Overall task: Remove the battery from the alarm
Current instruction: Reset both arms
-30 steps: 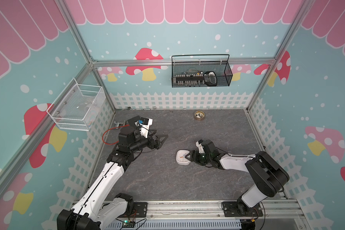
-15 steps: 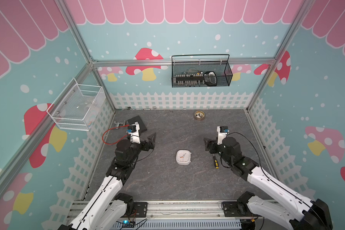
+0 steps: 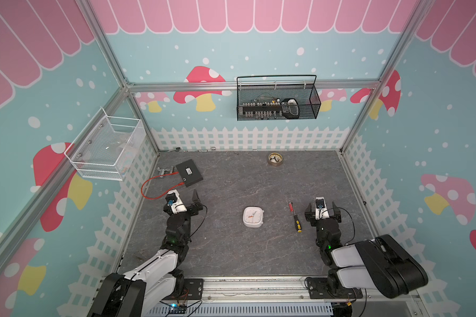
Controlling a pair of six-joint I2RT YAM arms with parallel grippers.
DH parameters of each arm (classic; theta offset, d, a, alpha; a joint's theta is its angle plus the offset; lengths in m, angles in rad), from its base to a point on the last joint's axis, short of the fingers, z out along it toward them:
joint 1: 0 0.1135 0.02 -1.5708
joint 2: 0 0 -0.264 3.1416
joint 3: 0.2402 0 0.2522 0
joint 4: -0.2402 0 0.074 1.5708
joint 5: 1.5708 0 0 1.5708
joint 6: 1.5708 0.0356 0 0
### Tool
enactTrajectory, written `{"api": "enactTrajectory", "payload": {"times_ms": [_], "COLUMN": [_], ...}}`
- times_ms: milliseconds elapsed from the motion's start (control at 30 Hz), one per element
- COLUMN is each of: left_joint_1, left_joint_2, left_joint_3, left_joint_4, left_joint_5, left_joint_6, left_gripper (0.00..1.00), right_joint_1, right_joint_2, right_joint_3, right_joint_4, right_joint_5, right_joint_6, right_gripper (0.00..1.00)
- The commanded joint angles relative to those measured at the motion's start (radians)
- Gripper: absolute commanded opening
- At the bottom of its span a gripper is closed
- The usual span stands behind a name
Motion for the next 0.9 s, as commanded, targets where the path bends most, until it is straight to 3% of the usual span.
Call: {"api": "enactTrajectory", "payload": {"times_ms": [0, 67, 167, 233, 300, 467, 533, 867], "left_joint_1": [0.034, 0.046, 0.069, 0.091, 0.086, 0.087, 0.089, 0.099], "left_joint_2": [0.109, 0.199, 0.353, 0.442, 0.493, 0.490, 0.469, 0.484], "left_joint_3": [-0.059, -0.068, -0.077, -0.059, -0.023, 0.041, 0.105, 0.112], "left_joint_4": [0.315, 0.412, 0.610, 0.673, 0.648, 0.522, 0.343, 0.363], "left_joint_5": [0.000, 0.016, 0.062, 0.135, 0.152, 0.182, 0.210, 0.222], "left_joint_6": [0.070, 0.085, 0.088, 0.099, 0.112, 0.127, 0.125, 0.125], "left_gripper": [1.00, 1.00, 1.00, 1.00, 1.00, 1.00, 1.00, 1.00], "right_joint_1": [-0.040, -0.054, -0.134, -0.151, -0.172, -0.180, -0.181, -0.182], "right_joint_2": [0.117, 0.095, 0.092, 0.128, 0.098, 0.110, 0.101, 0.106], "right_joint_3": [0.011, 0.010, 0.044, 0.089, 0.149, 0.151, 0.153, 0.156], "right_joint_4": [0.405, 0.379, 0.261, 0.245, 0.078, 0.105, 0.082, 0.083], "right_joint_5": [-0.115, -0.135, -0.310, -0.281, -0.301, -0.305, -0.301, -0.311], "right_joint_6": [-0.041, -0.018, 0.035, 0.052, 0.089, 0.089, 0.098, 0.095], "right_gripper": [0.99, 0.99, 0.99, 0.99, 0.99, 0.99, 0.99, 0.99]}}
